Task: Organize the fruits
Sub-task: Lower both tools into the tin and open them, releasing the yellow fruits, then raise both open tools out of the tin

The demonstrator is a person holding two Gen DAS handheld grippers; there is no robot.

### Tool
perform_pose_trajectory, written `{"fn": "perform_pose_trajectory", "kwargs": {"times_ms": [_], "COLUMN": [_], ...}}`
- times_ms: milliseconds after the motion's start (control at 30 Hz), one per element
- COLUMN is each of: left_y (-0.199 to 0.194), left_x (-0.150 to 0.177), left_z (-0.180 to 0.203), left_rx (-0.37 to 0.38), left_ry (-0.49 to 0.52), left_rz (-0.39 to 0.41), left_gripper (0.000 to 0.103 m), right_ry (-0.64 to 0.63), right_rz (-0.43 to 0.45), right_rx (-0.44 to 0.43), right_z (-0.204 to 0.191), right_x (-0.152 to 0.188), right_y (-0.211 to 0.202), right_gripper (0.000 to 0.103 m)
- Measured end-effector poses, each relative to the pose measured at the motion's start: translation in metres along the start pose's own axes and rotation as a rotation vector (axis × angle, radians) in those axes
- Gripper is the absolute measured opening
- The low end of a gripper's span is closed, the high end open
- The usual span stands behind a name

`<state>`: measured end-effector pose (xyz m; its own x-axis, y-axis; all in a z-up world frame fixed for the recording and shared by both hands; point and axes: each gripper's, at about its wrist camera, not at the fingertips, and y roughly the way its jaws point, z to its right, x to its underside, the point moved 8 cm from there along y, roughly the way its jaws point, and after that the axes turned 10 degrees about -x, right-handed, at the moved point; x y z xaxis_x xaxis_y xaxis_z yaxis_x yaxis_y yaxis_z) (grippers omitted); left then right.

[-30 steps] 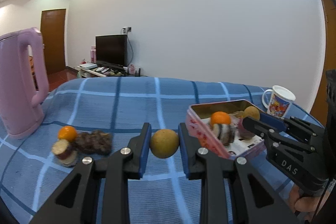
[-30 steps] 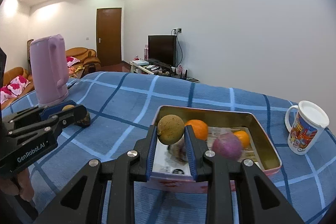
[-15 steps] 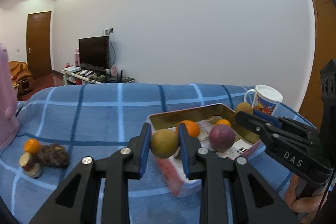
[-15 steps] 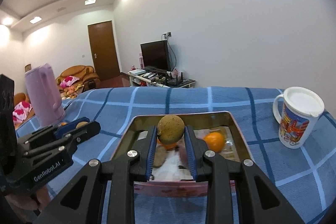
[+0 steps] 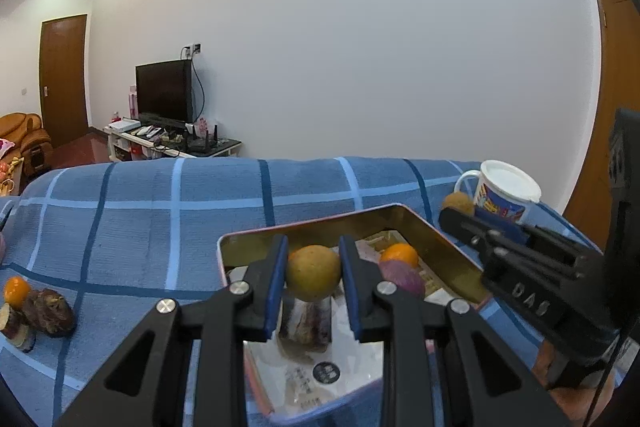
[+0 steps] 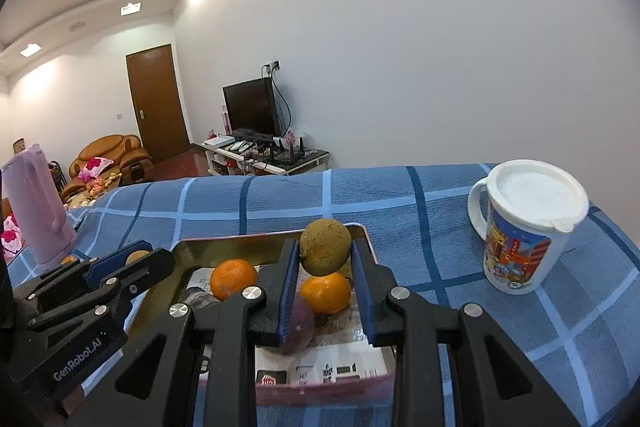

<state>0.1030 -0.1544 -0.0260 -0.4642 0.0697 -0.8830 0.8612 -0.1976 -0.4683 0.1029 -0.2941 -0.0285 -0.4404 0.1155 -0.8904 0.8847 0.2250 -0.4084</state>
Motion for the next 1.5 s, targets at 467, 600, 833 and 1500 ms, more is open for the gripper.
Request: {"fn": "perform_pose_trajectory", "kwargs": {"times_ms": [467, 600, 833, 1500], "left_y": [0.021, 0.026, 0.029, 0.009], "left_x": [0.009, 0.011, 0.013, 0.002], "left_z": [0.001, -0.002, -0.003, -0.024], "left_rx": [-0.089, -0.109, -0.117, -0.24], "left_ry": [0.015, 0.013, 0.011, -0.035], "left_rz": [-0.066, -0.087, -0.098, 0.02], "left_gripper": [0.028, 0.028, 0.028, 0.103], "right_ry": [-0.018, -0.037, -0.046, 0.184], "right_rz": [-0.137, -0.176, -0.189, 0.019], "right_rx": [-0.053, -0.093, -0.111, -0.054], "right_z": [-0.008, -0.016, -0.02, 0.026], "right_x": [0.008, 0.012, 0.017, -0.004], "right_y": [0.045, 0.053, 0.055, 0.018], "right_gripper": [0.029, 0.029, 0.029, 0.081]}}
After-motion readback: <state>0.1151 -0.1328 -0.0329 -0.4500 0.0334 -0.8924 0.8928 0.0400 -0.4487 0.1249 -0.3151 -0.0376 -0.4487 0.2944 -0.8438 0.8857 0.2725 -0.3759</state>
